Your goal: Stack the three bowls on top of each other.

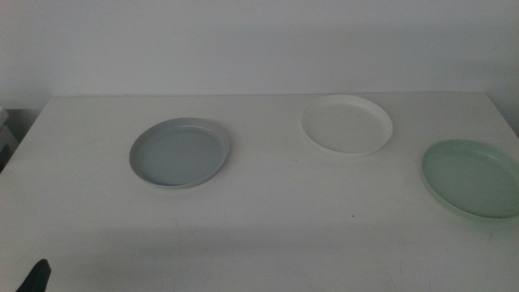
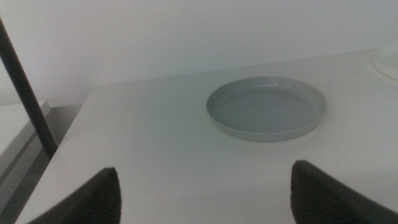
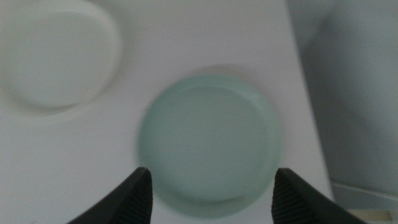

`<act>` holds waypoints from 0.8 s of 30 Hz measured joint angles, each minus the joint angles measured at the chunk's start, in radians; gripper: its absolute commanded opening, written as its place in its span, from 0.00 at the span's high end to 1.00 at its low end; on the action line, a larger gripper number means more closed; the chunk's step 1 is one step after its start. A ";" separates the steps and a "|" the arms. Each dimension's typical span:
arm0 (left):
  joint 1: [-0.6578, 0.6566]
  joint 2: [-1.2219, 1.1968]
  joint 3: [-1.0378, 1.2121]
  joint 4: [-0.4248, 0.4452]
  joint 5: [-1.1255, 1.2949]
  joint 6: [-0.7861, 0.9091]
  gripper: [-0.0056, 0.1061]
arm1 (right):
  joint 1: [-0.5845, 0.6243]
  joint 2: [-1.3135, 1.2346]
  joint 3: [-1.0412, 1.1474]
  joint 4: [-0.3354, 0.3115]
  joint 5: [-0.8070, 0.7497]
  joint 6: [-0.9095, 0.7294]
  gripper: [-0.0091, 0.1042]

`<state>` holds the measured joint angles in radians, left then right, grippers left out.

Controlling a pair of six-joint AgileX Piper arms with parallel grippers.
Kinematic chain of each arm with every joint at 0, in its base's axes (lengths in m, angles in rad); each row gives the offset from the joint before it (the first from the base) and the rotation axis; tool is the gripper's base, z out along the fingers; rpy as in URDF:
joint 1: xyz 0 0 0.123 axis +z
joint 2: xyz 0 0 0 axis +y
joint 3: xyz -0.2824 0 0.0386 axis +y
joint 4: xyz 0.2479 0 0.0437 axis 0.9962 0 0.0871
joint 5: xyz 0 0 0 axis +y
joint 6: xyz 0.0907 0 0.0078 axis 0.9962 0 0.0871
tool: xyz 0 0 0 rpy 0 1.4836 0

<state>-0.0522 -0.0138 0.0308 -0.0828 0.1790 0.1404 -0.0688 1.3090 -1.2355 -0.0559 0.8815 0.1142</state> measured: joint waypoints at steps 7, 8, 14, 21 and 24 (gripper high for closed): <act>0.000 0.000 0.000 0.000 0.000 0.000 0.01 | -0.170 0.272 -0.140 0.090 0.003 -0.140 0.49; 0.000 0.000 0.000 0.000 0.000 0.000 0.01 | -0.198 0.310 -0.154 0.114 0.003 -0.165 0.49; 0.000 0.000 0.000 0.000 0.000 0.000 0.01 | -0.278 0.507 -0.196 0.184 -0.035 -0.286 0.49; 0.000 0.000 0.000 0.000 0.000 0.000 0.01 | -0.290 0.679 -0.198 0.182 -0.126 -0.332 0.49; 0.000 0.000 0.000 0.000 0.000 0.000 0.01 | -0.290 0.730 -0.198 0.191 -0.163 -0.343 0.49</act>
<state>-0.0522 -0.0138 0.0308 -0.0828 0.1790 0.1404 -0.3592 2.0386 -1.4338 0.1351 0.7186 -0.2290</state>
